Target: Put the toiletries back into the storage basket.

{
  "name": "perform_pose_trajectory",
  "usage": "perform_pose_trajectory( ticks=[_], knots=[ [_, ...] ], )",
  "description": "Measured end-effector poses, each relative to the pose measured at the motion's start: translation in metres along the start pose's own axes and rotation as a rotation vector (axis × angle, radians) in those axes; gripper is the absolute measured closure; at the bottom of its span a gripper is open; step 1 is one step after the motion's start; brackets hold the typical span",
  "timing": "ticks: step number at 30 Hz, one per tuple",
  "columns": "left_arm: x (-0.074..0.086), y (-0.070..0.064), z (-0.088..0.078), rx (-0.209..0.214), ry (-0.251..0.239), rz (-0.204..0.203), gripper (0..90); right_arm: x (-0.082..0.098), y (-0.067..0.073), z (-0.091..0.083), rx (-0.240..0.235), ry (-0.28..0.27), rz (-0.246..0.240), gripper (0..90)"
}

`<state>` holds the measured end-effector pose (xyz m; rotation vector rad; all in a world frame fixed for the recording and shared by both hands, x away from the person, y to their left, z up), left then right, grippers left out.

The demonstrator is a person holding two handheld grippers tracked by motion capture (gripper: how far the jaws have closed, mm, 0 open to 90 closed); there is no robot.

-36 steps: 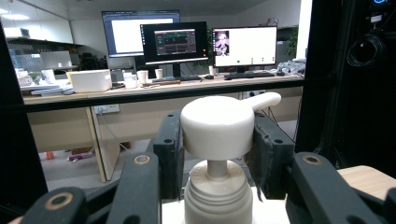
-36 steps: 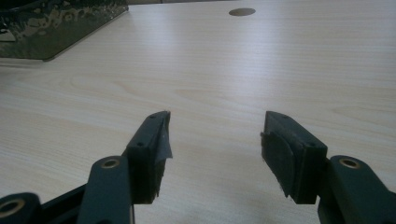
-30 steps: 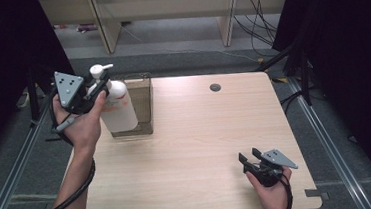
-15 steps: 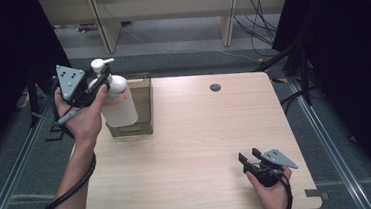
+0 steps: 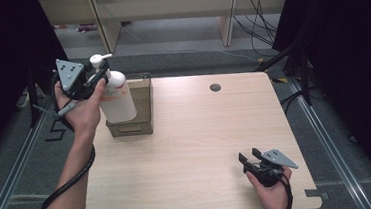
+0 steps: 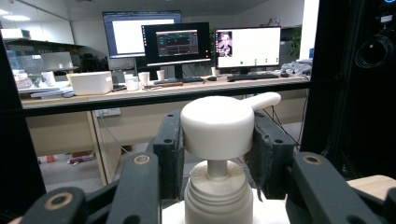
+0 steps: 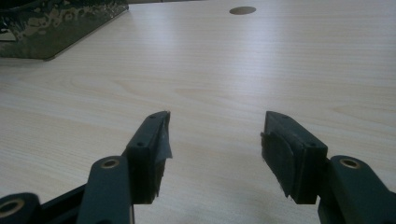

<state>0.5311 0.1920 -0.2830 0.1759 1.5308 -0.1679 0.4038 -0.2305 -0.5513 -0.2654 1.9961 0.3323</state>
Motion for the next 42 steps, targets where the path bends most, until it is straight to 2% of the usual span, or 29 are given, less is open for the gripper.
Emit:
perform_pose_trajectory(
  ticks=[5, 6, 7, 8, 11, 17, 19, 20, 21, 22, 23, 24, 25, 26, 42],
  knots=[
    [0.001, 0.002, 0.006, -0.001, 0.000, 0.002, 59.4, -0.001, -0.001, 0.001, -0.001, -0.012, -0.004, 42.4],
    [0.002, 0.003, 0.007, -0.001, 0.001, 0.005, 59.4, 0.001, 0.004, 0.000, -0.008, 0.004, 0.050, 42.4],
    [0.002, 0.003, 0.007, -0.001, 0.001, 0.005, 59.4, 0.000, 0.001, 0.000, -0.002, 0.003, 0.016, 42.4],
    [0.003, 0.003, 0.008, 0.000, 0.002, 0.007, 59.4, 0.000, 0.000, 0.001, 0.001, -0.008, 0.002, 42.4],
    [0.004, 0.004, 0.011, 0.002, 0.004, 0.005, 59.4, 0.000, -0.001, 0.001, 0.000, -0.009, -0.006, 42.3],
    [0.007, 0.005, 0.016, 0.004, 0.011, 0.005, 59.4, 0.000, -0.001, 0.001, 0.001, -0.010, -0.006, 42.3],
    [0.008, 0.005, 0.017, 0.006, 0.012, 0.005, 59.4, 0.000, 0.000, 0.000, -0.001, 0.000, 0.005, 42.3],
    [0.010, 0.005, 0.019, 0.007, 0.016, 0.006, 59.4, 0.001, 0.003, 0.000, -0.008, -0.002, 0.040, 42.3],
    [0.010, 0.005, 0.019, 0.007, 0.016, 0.006, 59.4, 0.001, 0.003, 0.000, -0.008, -0.002, 0.040, 42.3],
    [0.012, 0.005, 0.020, 0.010, 0.018, 0.007, 59.4, -0.001, -0.001, 0.001, -0.002, -0.014, -0.004, 42.2],
    [0.013, 0.005, 0.021, 0.010, 0.019, 0.008, 59.4, -0.001, 0.000, 0.001, -0.003, -0.011, 0.004, 42.2],
    [0.014, 0.005, 0.022, 0.011, 0.021, 0.008, 59.4, 0.000, 0.003, 0.001, -0.010, -0.005, 0.042, 42.2],
    [0.014, 0.005, 0.022, 0.011, 0.021, 0.008, 59.4, 0.000, 0.003, 0.001, -0.010, -0.005, 0.042, 42.2],
    [0.016, 0.005, 0.023, 0.013, 0.028, 0.010, 59.4, -0.001, -0.001, 0.001, -0.001, -0.011, -0.006, 42.2],
    [0.031, 0.008, 0.029, 0.016, 0.052, 0.010, 59.4, 0.000, -0.001, 0.001, -0.001, -0.007, -0.008, 42.2]
  ],
)
Point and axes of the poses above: each handheld gripper's, and its own axes: z roughly forward along the jaws, x roughly out of its underside, y roughly to its left, the point moved 9 cm from there along z, roughly forward along the jaws, and after that the axes turned 1 degree about -z, right-handed, at the moved point
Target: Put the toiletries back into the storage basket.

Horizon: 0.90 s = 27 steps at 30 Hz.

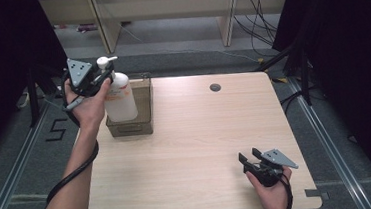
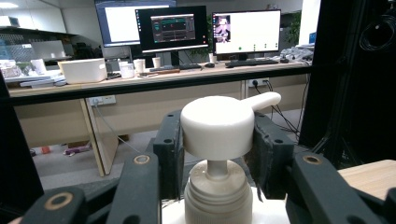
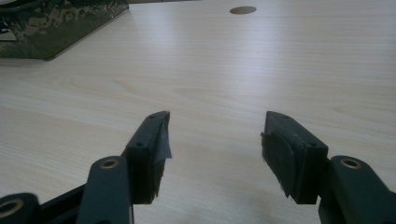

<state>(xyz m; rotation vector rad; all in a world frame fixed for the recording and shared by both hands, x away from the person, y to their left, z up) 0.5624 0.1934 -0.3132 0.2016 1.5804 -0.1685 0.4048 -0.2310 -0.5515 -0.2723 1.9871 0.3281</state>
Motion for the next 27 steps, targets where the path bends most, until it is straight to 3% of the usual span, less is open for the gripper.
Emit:
perform_pose_trajectory(
  ticks=[17, 18, 21, 23, 24, 25, 27],
  knots=[
    [0.010, -0.001, -0.001, -0.004, 0.012, 0.004, 59.4, 0.001, 0.001, -0.001, -0.006, 0.013, 0.008, 42.2],
    [0.011, -0.001, -0.001, -0.005, 0.016, 0.004, 59.4, 0.001, 0.004, -0.001, -0.009, 0.016, 0.039, 42.2],
    [0.013, -0.001, -0.001, -0.003, 0.017, 0.006, 59.4, 0.001, 0.005, -0.001, -0.009, 0.016, 0.055, 42.2],
    [0.016, -0.002, -0.001, -0.003, 0.020, 0.004, 59.4, 0.001, 0.001, -0.001, -0.004, 0.014, 0.007, 42.2],
    [0.016, -0.002, -0.001, -0.005, 0.019, 0.003, 59.4, 0.001, 0.002, -0.001, -0.004, 0.014, 0.010, 42.2],
    [0.017, -0.002, -0.001, -0.005, 0.022, 0.003, 59.4, 0.002, 0.005, -0.001, -0.011, 0.022, 0.054, 42.2],
    [0.018, -0.002, -0.001, -0.004, 0.022, 0.003, 59.4, 0.002, 0.005, -0.001, -0.007, 0.017, 0.054, 42.2]
  ],
)
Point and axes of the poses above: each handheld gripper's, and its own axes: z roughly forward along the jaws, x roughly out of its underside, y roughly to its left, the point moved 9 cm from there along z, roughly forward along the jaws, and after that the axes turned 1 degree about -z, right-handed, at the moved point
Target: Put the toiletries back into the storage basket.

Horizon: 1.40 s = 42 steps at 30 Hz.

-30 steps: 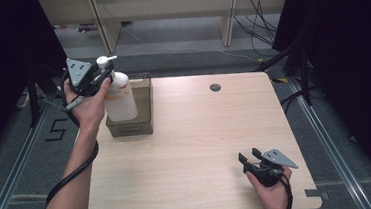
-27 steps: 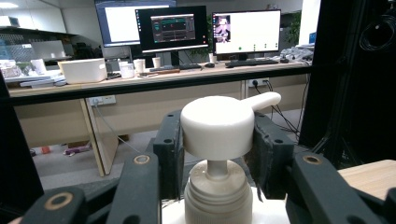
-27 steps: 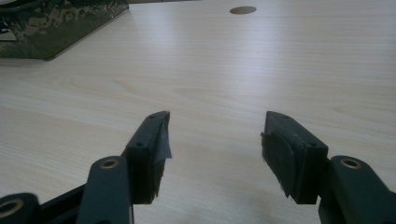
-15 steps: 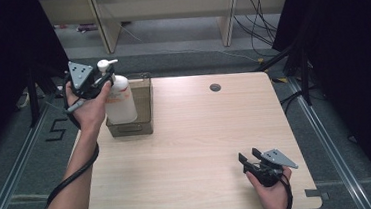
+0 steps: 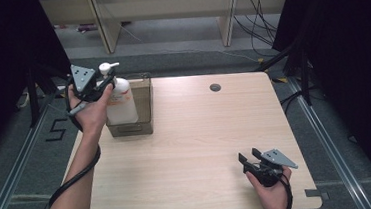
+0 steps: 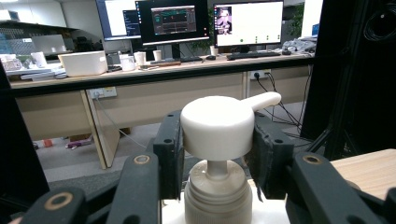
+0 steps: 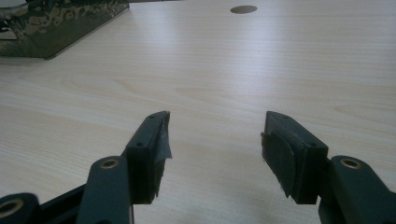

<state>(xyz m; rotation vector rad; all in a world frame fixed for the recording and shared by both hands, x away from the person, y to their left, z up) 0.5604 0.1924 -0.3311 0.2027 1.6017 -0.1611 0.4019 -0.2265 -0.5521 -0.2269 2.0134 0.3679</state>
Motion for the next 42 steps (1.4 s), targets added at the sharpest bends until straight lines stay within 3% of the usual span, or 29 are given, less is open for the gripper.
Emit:
perform_pose_trajectory(
  ticks=[42],
  knots=[
    [0.034, 0.005, -0.001, -0.010, 0.042, -0.009, 59.3, 0.000, -0.001, 0.001, -0.002, -0.001, -0.019, 42.2]
  ],
)
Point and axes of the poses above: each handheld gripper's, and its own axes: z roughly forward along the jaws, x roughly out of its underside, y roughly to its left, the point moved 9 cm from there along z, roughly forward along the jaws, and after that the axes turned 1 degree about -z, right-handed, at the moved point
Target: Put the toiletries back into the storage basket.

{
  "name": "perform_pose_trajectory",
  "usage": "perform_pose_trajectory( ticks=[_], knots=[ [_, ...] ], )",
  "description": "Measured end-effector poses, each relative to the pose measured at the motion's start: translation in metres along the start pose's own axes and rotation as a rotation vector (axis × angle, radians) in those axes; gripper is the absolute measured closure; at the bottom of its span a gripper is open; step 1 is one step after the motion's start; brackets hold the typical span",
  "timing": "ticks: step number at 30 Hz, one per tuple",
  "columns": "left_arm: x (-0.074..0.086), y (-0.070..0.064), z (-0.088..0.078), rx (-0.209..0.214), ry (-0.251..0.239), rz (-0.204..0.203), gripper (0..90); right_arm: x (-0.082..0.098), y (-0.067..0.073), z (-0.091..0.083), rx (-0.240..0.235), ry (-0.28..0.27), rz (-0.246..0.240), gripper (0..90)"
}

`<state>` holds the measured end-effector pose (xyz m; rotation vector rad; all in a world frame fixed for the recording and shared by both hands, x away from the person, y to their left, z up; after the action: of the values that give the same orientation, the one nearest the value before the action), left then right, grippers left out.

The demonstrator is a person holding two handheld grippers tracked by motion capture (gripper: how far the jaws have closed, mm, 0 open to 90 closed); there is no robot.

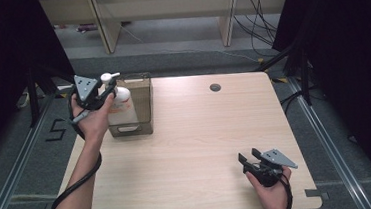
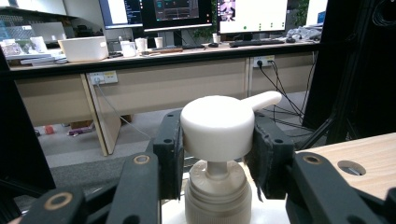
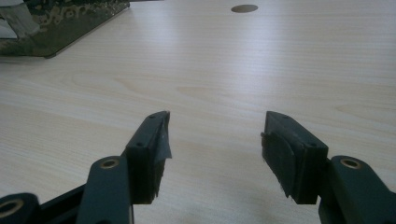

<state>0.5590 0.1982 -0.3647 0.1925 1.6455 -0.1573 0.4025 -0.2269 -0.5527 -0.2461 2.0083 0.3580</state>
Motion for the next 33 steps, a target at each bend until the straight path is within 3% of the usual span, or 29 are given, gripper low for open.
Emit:
perform_pose_trajectory(
  ticks=[31, 33],
  knots=[
    [0.017, 0.003, 0.002, -0.008, 0.025, -0.007, 59.3, 0.000, 0.000, 0.000, 0.000, 0.002, 0.003, 42.1],
    [0.017, 0.003, 0.002, -0.009, 0.024, -0.009, 59.3, 0.000, -0.002, 0.000, 0.003, -0.001, -0.018, 42.1]
  ],
)
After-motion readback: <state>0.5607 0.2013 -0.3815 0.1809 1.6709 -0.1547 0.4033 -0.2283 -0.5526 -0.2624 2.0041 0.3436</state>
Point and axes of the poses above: each handheld gripper's, and its own axes: z roughly forward along the jaws, x roughly out of its underside, y roughly to its left, the point moved 9 cm from there along z, roughly forward along the jaws, and after that the axes turned 1 degree about -z, right-handed, at the moved point
